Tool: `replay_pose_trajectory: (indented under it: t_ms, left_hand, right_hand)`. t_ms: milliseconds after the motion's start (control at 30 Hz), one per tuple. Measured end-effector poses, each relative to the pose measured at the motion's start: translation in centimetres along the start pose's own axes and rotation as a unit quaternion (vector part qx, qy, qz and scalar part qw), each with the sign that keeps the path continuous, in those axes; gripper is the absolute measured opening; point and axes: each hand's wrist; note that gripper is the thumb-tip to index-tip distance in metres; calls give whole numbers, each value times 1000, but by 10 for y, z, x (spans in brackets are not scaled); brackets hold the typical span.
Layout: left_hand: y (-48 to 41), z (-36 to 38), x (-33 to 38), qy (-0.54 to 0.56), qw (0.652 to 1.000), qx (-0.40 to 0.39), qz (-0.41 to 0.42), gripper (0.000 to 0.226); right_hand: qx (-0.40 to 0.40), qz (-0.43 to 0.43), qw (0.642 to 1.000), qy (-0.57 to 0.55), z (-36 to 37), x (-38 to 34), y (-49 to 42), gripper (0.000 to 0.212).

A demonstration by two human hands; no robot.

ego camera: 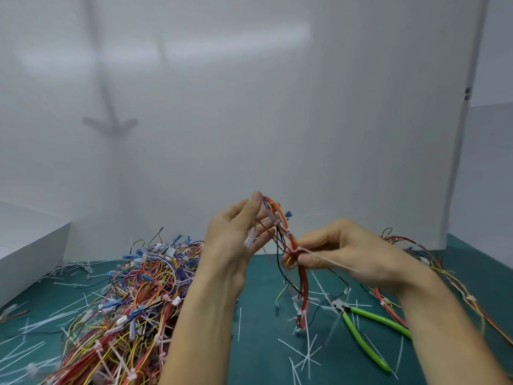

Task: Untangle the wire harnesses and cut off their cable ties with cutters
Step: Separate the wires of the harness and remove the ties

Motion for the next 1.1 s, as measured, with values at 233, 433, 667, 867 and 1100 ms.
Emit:
replay_pose_trajectory:
  t_ms: [233,433,667,867,1100]
  left_hand:
    - [2,6,-2,-4,1000,19,3,38]
    - [9,10,0,-113,982,-43,145,45]
    - [19,25,-2,-209,949,-95,216,52]
    - [10,4,5,-206,959,41,192,30]
    - [9,-16,9,-340,928,-128,85,48]
  right_hand:
    - [44,21,997,68,2,-10,0,41]
    - [304,-92,948,-20,2,-20,-3,20]
    - [338,-168,925,-45,21,-20,-7,16]
    - [368,-169,895,-188,11,-22,-7,18]
    - [335,-181,883,-275,2,-24,-3,20]
Point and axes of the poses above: each hand's wrist, its own y-axis away from the middle knuckle, its own z-axis out of the palm, x = y × z, and after that the axes turned 6 degrees about -y, right-handed
